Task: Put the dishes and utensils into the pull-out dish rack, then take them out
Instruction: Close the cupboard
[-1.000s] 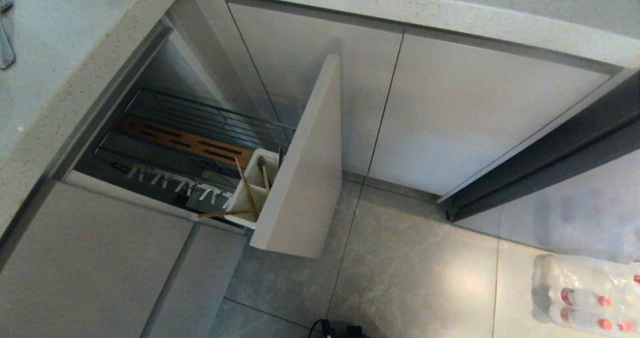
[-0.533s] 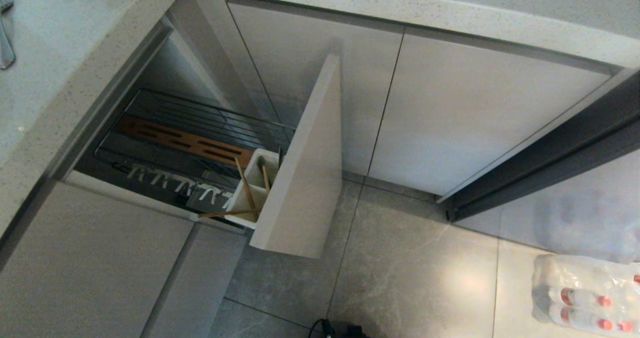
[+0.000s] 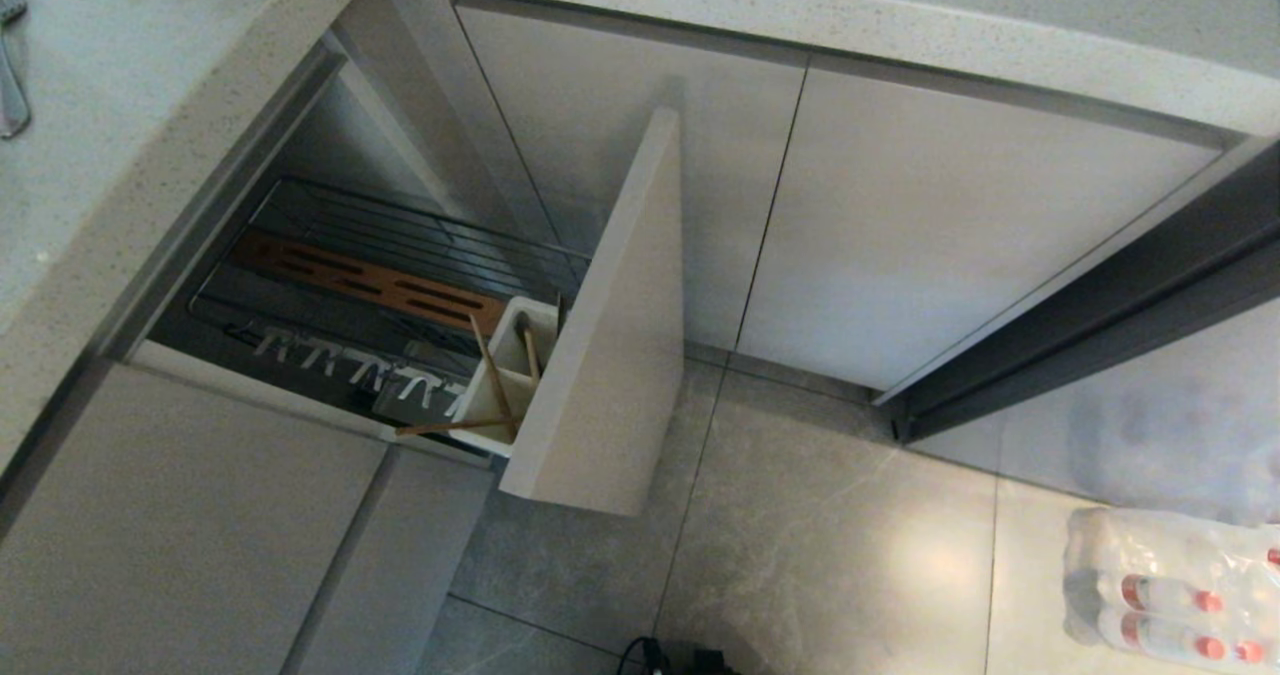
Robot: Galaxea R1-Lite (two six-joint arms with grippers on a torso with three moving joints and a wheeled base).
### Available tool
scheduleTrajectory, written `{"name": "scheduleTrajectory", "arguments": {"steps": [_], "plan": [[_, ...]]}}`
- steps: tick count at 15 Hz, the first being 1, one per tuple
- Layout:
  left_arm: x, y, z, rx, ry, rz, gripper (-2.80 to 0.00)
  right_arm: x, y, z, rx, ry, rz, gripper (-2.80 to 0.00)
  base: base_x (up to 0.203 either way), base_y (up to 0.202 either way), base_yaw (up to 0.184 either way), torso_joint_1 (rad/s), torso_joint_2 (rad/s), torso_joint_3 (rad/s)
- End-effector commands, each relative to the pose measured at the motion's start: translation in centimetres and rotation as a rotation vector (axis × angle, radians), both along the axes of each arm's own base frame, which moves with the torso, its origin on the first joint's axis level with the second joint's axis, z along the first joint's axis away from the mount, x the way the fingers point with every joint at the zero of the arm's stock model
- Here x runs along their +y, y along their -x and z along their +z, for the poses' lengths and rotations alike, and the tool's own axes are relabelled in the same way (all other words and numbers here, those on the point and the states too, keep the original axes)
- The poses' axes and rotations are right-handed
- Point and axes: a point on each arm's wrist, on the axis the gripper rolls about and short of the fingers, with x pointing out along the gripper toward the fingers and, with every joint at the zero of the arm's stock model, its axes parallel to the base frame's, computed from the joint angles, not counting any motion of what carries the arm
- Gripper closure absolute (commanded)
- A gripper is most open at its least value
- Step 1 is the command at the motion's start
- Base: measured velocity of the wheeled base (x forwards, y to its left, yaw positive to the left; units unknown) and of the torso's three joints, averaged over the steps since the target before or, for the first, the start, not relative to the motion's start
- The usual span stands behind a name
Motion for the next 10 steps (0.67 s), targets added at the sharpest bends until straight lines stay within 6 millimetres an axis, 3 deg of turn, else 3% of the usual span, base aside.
{"name": "scheduleTrajectory", "arguments": {"steps": [1, 5, 10], "plan": [[0.3, -0.3, -0.2, 0.003, 0.001, 0.133, 0.0, 0.0, 0.0, 0.0, 0.001, 0.0, 0.0, 0.0, 0.0, 0.0, 0.0, 0.0, 0.0, 0.0], [0.9, -0.2, -0.5, -0.001, -0.016, 0.404, 0.0, 0.0, 0.0, 0.0, 0.001, 0.0, 0.0, 0.0, 0.0, 0.0, 0.0, 0.0, 0.0, 0.0], [2.5, -1.2, -3.9, 0.142, 0.052, 0.601, 0.0, 0.0, 0.0, 0.0, 0.001, 0.0, 0.0, 0.0, 0.0, 0.0, 0.0, 0.0, 0.0, 0.0]]}}
